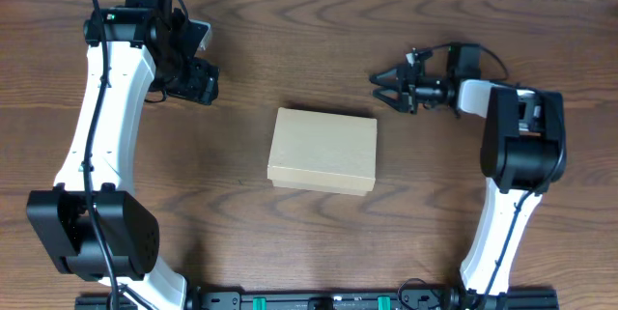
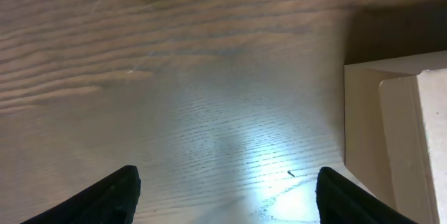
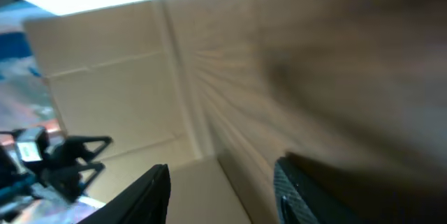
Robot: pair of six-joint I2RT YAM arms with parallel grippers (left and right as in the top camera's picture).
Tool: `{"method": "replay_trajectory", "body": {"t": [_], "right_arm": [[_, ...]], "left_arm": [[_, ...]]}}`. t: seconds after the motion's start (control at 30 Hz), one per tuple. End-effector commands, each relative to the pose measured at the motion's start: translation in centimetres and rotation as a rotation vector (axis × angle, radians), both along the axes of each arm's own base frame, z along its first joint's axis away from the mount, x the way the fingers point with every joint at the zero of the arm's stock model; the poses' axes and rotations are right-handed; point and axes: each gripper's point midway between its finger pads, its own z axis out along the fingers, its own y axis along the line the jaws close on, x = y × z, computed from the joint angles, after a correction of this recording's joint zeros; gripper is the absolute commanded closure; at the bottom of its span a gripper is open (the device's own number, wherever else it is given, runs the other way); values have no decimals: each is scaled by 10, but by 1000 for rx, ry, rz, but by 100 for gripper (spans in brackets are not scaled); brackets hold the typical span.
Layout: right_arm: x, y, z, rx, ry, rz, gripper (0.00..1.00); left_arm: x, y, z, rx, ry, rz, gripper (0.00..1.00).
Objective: Pack container
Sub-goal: 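Retract both arms away from the closed box, then press down on the box lid with the right gripper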
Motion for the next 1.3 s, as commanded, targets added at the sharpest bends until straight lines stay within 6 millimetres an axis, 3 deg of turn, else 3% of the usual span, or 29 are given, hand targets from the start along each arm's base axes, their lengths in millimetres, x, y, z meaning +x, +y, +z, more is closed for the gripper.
{"method": "replay_trajectory", "body": {"t": [0.0, 0.07, 0.17, 0.27, 0.37, 0.6, 0.67, 0.77, 0.83, 0.87, 1.07, 1.17, 1.27], "right_arm": [[-8, -41, -23, -346, -194, 60, 52], [-23, -60, -26, -524, -203, 148, 52], [-40, -83, -15, -735, -222, 288, 51], [-46, -96, 11, -896, -266, 372, 49], [-48, -91, 45, -989, -356, 429, 49], [-75, -37, 127, -1108, -579, 545, 51], [-89, -11, 150, -1093, -638, 555, 60], [-108, 20, 169, -1061, -669, 556, 85], [-123, 39, 176, -1039, -686, 581, 97], [-131, 48, 178, -1027, -691, 594, 99], [-166, 97, 179, -967, -684, 662, 99], [-181, 120, 180, -941, -684, 676, 99], [-187, 124, 177, -971, -672, 680, 99]], "left_arm": [[-1, -2, 10, -11, -21, -7, 21], [-1, -2, 10, -11, -21, -7, 21], [-1, -2, 10, -10, -21, -10, 20], [-1, -2, 10, -9, -22, -11, 20], [-1, -2, 10, -5, -22, -13, 21], [-1, 6, 9, 38, -19, -4, 20], [-1, 6, 9, 39, -19, -3, 20], [-2, 7, 8, 40, -17, 0, 14], [-3, 9, 7, 40, -9, 5, 10], [-4, 11, 6, 41, -6, 10, 6], [-1, 29, 4, 46, -14, 72, 5], [0, 49, 4, 54, -16, 142, 5], [0, 56, 4, 46, -15, 165, 5]]}}
